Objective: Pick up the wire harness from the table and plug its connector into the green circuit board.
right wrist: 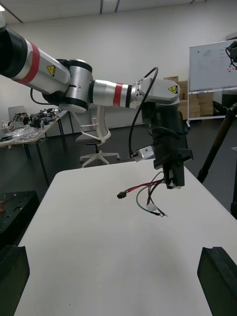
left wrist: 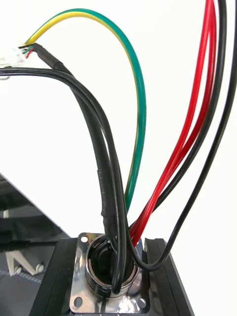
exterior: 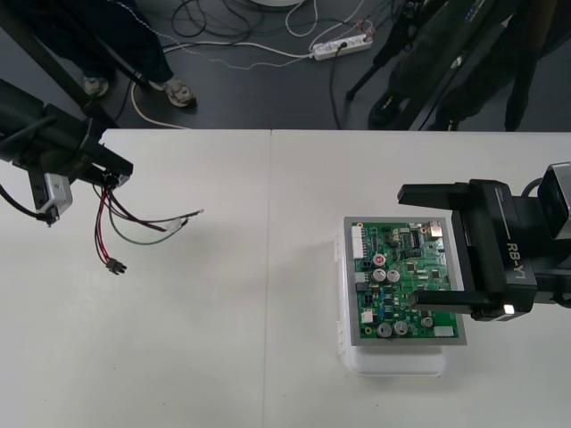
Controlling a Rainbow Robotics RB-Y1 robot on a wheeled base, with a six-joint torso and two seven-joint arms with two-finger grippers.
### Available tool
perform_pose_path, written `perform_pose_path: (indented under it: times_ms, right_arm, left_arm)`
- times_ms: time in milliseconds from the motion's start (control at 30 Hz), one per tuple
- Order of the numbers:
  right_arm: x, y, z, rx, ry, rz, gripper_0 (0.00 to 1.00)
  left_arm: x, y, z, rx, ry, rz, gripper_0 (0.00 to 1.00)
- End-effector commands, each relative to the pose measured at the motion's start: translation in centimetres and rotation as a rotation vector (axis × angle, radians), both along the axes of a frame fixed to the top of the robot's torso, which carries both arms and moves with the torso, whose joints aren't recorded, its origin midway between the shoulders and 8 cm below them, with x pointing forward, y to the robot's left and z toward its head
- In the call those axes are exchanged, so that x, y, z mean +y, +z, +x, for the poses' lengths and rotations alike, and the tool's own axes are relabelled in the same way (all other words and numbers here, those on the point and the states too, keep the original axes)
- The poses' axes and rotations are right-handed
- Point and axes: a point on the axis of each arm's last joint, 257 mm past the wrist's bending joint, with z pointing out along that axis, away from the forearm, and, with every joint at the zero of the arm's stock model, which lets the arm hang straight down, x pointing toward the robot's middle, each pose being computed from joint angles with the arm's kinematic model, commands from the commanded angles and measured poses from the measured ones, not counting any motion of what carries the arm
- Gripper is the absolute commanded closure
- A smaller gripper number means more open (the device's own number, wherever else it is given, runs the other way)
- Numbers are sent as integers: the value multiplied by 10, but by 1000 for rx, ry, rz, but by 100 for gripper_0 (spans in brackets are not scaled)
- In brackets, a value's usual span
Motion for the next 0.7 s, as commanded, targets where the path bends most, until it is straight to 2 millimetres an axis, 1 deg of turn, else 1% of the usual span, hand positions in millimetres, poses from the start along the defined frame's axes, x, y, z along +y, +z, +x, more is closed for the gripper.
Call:
perform_pose_path:
  times_ms: [33,67,167,433,500,533,600,633,700]
  right_arm:
    - [8,5,-9,17,22,11,0]
    - [8,5,-9,17,22,11,0]
    - [8,5,-9,17,22,11,0]
    - [8,5,-9,17,22,11,0]
    - [8,5,-9,17,22,11,0]
    - [8,5,-9,17,22,11,0]
    - [8,5,-9,17,22,11,0]
    - [8,5,-9,17,22,11,0]
    - [8,5,-9,17,22,11,0]
  left_arm:
    - [-19,27,-19,194,128,-167,100]
    - [-25,28,-23,224,136,-198,100]
    - [-34,29,-30,320,188,-263,100]
    - [-58,28,-35,536,329,-423,100]
    - [-68,25,-38,607,355,-464,100]
    - [-70,25,-39,621,359,-474,100]
    - [-84,23,-45,688,361,-516,100]
    - [-87,22,-46,705,364,-524,100]
    - [-99,19,-50,771,375,-561,100]
